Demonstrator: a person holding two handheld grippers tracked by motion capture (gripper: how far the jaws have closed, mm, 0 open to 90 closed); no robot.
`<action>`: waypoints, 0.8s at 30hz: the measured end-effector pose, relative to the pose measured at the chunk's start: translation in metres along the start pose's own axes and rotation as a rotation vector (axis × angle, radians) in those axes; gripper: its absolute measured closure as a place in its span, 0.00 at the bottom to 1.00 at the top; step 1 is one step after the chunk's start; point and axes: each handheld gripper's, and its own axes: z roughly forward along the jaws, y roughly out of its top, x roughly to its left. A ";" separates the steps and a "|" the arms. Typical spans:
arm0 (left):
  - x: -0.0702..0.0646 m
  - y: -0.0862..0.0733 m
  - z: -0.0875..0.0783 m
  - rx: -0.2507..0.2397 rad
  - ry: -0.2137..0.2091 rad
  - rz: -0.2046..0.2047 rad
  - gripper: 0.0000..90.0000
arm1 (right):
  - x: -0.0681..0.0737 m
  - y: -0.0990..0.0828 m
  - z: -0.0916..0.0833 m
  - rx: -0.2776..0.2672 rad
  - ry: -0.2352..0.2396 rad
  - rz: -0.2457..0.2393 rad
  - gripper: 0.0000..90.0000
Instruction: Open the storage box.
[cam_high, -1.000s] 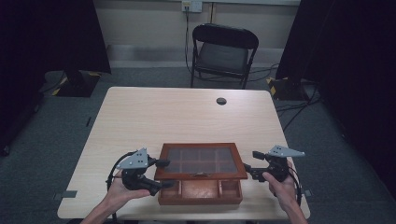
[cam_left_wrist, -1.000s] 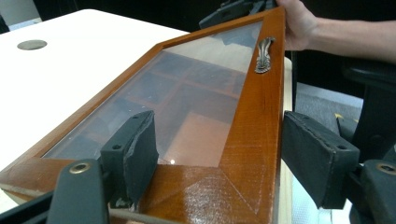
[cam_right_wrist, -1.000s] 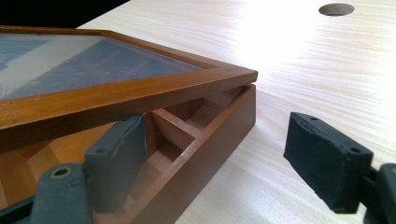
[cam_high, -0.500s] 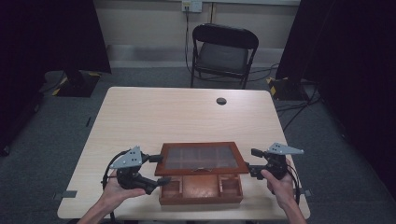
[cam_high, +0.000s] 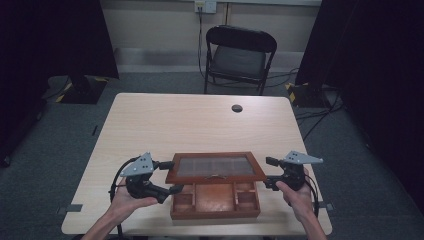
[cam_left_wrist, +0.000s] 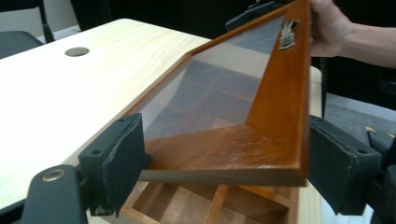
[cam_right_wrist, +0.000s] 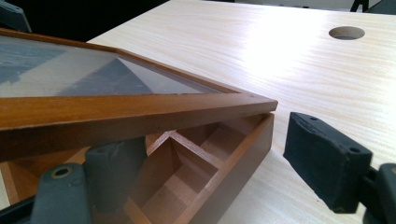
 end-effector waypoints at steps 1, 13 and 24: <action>0.001 0.000 0.000 -0.001 0.006 0.000 0.20 | 0.000 0.001 0.000 -0.003 0.000 -0.002 0.22; 0.015 -0.002 0.000 -0.025 0.027 -0.036 0.33 | 0.004 0.008 0.002 -0.004 0.028 -0.012 0.23; 0.027 0.003 0.004 -0.037 0.029 -0.066 0.41 | 0.001 0.017 0.012 -0.010 0.062 -0.007 0.28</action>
